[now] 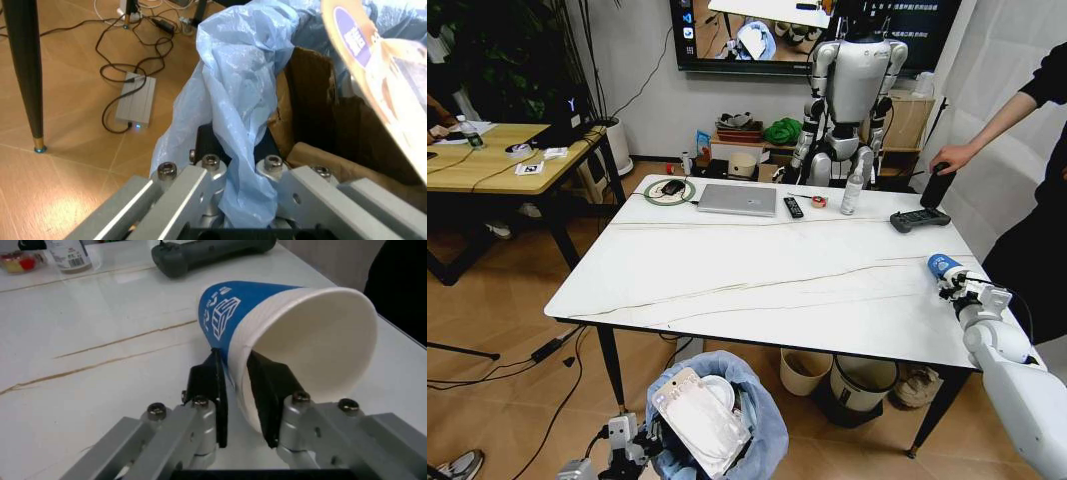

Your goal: Pick up the trash bin and place the trash from the table into it.

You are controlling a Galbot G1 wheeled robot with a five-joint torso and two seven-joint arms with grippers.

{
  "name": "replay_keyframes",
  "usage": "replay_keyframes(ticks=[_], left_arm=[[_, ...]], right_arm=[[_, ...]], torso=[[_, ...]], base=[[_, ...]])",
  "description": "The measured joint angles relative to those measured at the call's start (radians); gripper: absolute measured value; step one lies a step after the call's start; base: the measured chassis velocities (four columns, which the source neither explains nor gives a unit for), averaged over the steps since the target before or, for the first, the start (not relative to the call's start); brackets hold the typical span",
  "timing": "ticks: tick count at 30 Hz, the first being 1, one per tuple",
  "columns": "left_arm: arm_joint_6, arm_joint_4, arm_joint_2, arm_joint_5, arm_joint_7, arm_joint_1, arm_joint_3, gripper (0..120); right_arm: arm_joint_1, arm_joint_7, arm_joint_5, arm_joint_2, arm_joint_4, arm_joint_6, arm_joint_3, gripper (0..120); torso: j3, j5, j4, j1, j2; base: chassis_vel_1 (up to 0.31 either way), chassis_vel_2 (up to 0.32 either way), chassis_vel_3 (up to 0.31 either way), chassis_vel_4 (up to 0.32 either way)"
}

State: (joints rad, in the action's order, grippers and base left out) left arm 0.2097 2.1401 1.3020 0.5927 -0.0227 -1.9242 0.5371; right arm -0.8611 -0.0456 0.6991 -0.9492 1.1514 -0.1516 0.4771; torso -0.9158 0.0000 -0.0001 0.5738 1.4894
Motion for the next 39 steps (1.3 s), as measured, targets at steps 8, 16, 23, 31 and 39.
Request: replay_keyframes(ticks=[8, 16, 23, 31, 39], left_arm=[[0.000, -0.002, -0.001, 0.002, 0.000, 0.002, 0.000, 0], [0.000, -0.008, -0.007, 0.004, 0.000, 0.007, -0.004, 0], [0.000, -0.005, -0.011, 0.007, -0.001, 0.005, -0.004, 0], [0.000, 0.005, -0.009, 0.008, -0.001, 0.001, 0.000, 0], [0.000, 0.007, -0.002, 0.008, -0.001, 0.002, 0.003, 0]], right_arm=[[-0.003, 0.016, 0.012, 0.001, 0.006, 0.016, -0.004, 0], [-0.044, 0.063, 0.043, 0.015, 0.058, 0.046, 0.003, 0], [-0.200, 0.307, 0.115, 0.074, 0.299, 0.200, 0.038, 0], [-0.455, 0.627, 0.122, 0.141, 0.666, 0.356, -0.029, 0], [-0.571, 0.475, 0.071, 0.170, 0.945, 0.332, -0.308, 0]], torso=[[0.000, 0.0001, 0.0000, 0.000, 0.000], [0.000, 0.0001, -0.0002, 0.000, 0.000], [0.000, -0.0008, -0.0003, 0.000, 0.000], [0.000, 0.0001, 0.0000, 0.000, 0.000], [0.000, -0.0002, -0.0001, 0.000, 0.000]], base=[[0.000, 0.000, 0.000, 0.000], [0.000, 0.000, 0.000, 0.000], [0.000, 0.000, 0.000, 0.000], [0.000, 0.000, 0.000, 0.000], [0.000, 0.000, 0.000, 0.000]])
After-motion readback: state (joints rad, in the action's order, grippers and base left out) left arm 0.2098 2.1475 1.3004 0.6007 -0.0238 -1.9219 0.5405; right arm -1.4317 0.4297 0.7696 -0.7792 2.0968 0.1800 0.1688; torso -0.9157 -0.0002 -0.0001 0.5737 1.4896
